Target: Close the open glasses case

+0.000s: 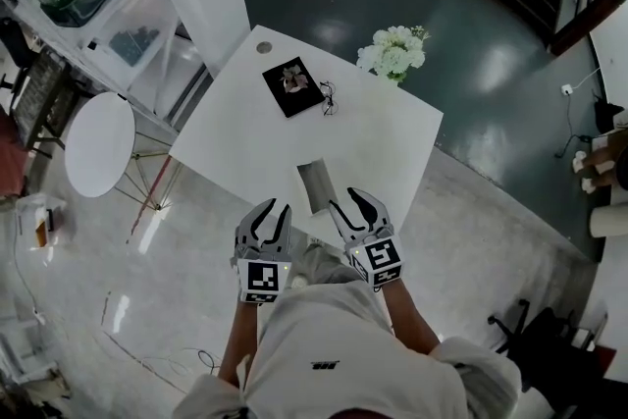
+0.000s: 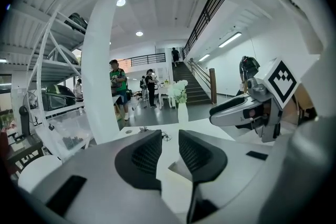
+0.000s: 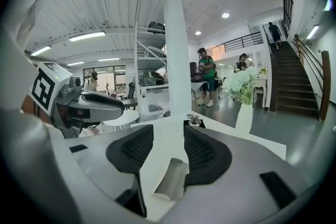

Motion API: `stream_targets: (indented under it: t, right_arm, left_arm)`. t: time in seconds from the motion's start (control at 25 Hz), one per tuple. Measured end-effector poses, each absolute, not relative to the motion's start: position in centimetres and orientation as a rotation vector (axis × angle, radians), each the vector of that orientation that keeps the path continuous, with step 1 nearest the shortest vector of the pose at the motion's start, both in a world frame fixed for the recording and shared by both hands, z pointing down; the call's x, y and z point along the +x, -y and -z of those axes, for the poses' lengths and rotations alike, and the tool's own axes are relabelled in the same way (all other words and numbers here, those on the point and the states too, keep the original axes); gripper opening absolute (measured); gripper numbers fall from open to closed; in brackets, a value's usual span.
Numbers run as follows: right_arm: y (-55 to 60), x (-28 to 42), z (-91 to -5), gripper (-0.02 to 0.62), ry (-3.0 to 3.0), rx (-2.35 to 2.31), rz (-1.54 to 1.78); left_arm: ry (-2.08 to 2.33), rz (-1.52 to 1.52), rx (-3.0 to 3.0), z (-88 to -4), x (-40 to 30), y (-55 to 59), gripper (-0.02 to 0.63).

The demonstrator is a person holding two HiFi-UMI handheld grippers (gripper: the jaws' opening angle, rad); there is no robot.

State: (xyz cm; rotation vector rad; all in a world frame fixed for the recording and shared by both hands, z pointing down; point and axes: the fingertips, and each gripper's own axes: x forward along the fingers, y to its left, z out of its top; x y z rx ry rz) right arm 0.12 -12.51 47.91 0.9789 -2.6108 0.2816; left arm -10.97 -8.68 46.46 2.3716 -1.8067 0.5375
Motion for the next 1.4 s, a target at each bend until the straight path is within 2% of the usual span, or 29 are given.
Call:
stream_targets:
  t: [0.6,1.4]
  right_arm:
    - [18.1,1.7,-49.5,0.163,2.624,0.931,-0.354]
    - [20.5,3.8,-55.0,0.144,2.466,1.094,-0.475]
  left_arm:
    - [1.773,-0.631,2.342,-48.0,-9.1,14.2,0.105]
    - [1.460,-0.680,2.464,-54.3,-6.8,18.6,0.093]
